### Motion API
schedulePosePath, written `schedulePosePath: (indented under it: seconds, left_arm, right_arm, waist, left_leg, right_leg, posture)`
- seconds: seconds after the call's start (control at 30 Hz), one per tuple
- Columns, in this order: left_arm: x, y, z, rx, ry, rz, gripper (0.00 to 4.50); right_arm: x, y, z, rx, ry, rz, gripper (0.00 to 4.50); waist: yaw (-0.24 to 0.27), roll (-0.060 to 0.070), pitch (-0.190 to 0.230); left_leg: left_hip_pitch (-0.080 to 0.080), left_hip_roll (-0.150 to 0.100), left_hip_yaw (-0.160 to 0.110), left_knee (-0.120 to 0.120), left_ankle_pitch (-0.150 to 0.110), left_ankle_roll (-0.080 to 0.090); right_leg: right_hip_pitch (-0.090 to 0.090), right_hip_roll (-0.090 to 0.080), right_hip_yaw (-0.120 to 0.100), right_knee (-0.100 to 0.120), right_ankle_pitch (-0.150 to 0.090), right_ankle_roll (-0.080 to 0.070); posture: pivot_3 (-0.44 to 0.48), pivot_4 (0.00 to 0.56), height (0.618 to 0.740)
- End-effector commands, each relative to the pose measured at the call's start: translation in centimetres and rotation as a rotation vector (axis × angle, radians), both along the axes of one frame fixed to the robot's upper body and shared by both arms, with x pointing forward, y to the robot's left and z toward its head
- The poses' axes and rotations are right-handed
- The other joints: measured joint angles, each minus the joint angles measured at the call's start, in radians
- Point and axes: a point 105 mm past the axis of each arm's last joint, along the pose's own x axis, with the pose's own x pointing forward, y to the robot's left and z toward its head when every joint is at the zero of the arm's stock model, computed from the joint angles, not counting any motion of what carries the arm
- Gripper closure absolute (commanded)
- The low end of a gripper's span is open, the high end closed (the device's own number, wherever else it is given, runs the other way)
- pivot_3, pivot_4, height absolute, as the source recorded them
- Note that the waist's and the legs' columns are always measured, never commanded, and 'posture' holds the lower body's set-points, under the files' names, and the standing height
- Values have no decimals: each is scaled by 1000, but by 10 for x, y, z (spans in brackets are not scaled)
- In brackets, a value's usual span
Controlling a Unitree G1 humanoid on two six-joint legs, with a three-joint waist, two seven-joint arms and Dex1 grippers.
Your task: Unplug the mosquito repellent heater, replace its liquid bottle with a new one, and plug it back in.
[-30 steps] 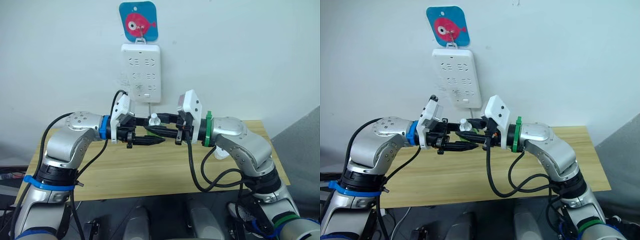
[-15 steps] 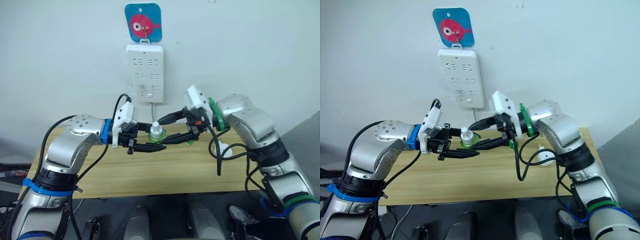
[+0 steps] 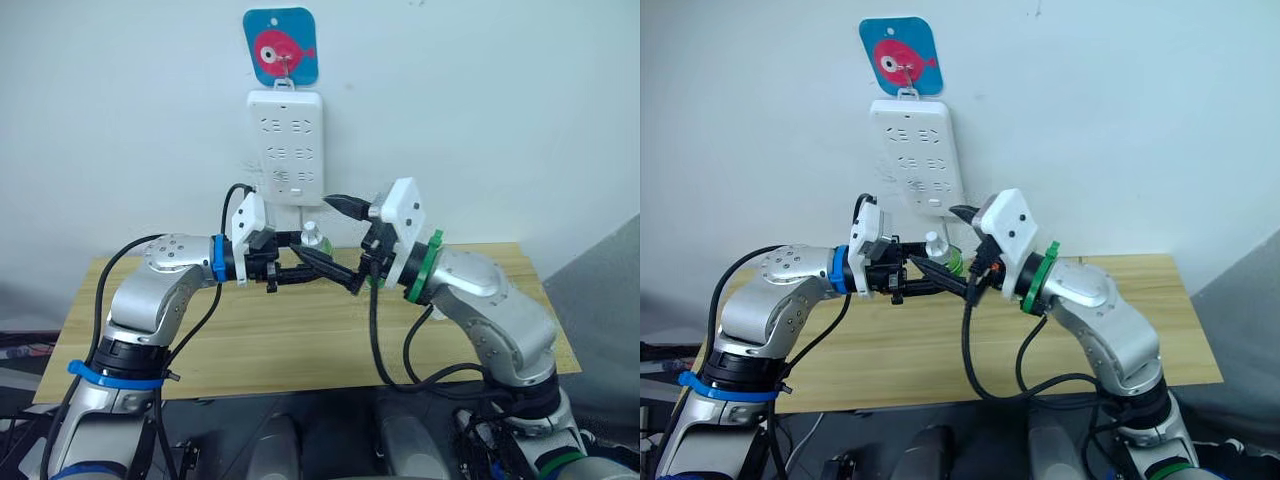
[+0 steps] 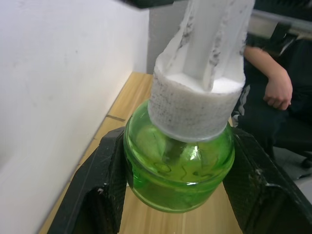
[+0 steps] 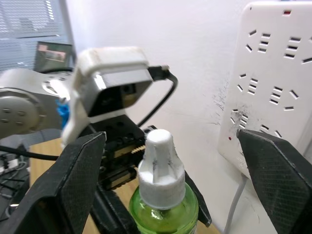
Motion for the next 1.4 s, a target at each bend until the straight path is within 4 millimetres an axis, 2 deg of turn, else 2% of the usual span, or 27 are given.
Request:
schedulePosePath:
  seconds: [0.03, 0.07, 0.33, 0.47, 0.57, 0.7, 0.9, 1.1, 1.23, 1.33, 1.4]
  left_arm:
    - [0, -2, 11, -5, -48, -18, 2138]
    - [0, -2, 12, -3, -51, -19, 2138]
    - [-1, -2, 13, 10, -58, -25, 2138]
    - [-4, -2, 11, 23, -51, -44, 2138]
    - [-12, -1, 7, 53, -28, -93, 2138]
    - [-19, 0, 0, 119, -52, -141, 2138]
    - [-23, -3, 2, 97, -66, -136, 2138]
    - [-20, 0, 2, 55, -55, -82, 2138]
    - [-18, -1, 0, 36, -50, -61, 2138]
    - [-17, -3, -2, 31, -48, -63, 2138]
    - [-17, -4, -3, 29, -48, -70, 2138]
  right_arm:
    - [-3, 2, 1, -1, -18, 6, 385]
    - [-4, 4, -1, -7, -8, 21, 595]
    - [-8, 6, -7, -41, 18, 79, 3476]
    - [-9, 5, -3, -53, 18, 166, 3478]
    - [-13, 3, -3, -144, -27, 374, 3478]
    - [-2, -5, -5, -317, -44, 625, 3478]
    - [-2, -10, -2, -337, 3, 728, 3478]
    - [2, -43, 10, -271, 17, 540, 1476]
    - [-17, -52, 8, -192, 41, 423, 48]
    - [-32, -40, -1, -146, 59, 378, 0]
    - [-30, -31, -5, -134, 32, 311, 0]
  waist:
    - [0, 0, 0]
    - [0, 0, 0]
    - [-3, 0, 0]
    - [-3, 0, 0]
    - [-3, 0, 0]
    - [-4, 0, 0]
    - [-2, 0, 0]
    - [6, 0, 0]
    - [3, 0, 0]
    - [-5, 0, 0]
    - [-8, 0, 0]
  left_leg:
    - [0, 0, 0, 0, 0, 0]
    - [0, 0, 0, 0, 0, 0]
    - [0, 1, 0, -1, 0, 0]
    - [0, 0, 0, 0, 0, 0]
    - [1, 0, 0, -1, 0, 0]
    - [2, 0, 1, -1, 0, 1]
    - [3, 1, 0, -2, 0, 1]
    - [4, 0, 0, 0, 0, 0]
    - [6, 1, 0, -1, 0, 1]
    - [6, 1, 0, -2, 0, 1]
    - [7, 1, 1, -1, 0, 1]
  right_leg:
    - [0, 0, 0, 0, 0, 0]
    - [0, 0, 0, 0, 0, 0]
    - [0, 0, 0, 0, 0, 0]
    - [0, 0, 0, 0, 0, 0]
    - [0, 1, 0, 0, 0, 0]
    - [1, 1, 0, -1, 0, 0]
    - [2, 1, -1, -1, -1, -1]
    - [4, 0, -1, 0, -1, -1]
    - [6, 1, -1, -1, -1, -1]
    - [6, 1, 0, -1, -1, -2]
    - [6, 1, 1, 0, -1, -1]
  posture:
    - [-82, 167, 725]
    - [-78, 167, 725]
    - [-65, 169, 725]
    - [-62, 169, 725]
    - [-65, 174, 725]
    - [-50, 173, 725]
    - [-30, 167, 725]
    - [-49, 167, 725]
    - [-68, 173, 725]
    - [-85, 176, 725]
    - [-92, 177, 725]
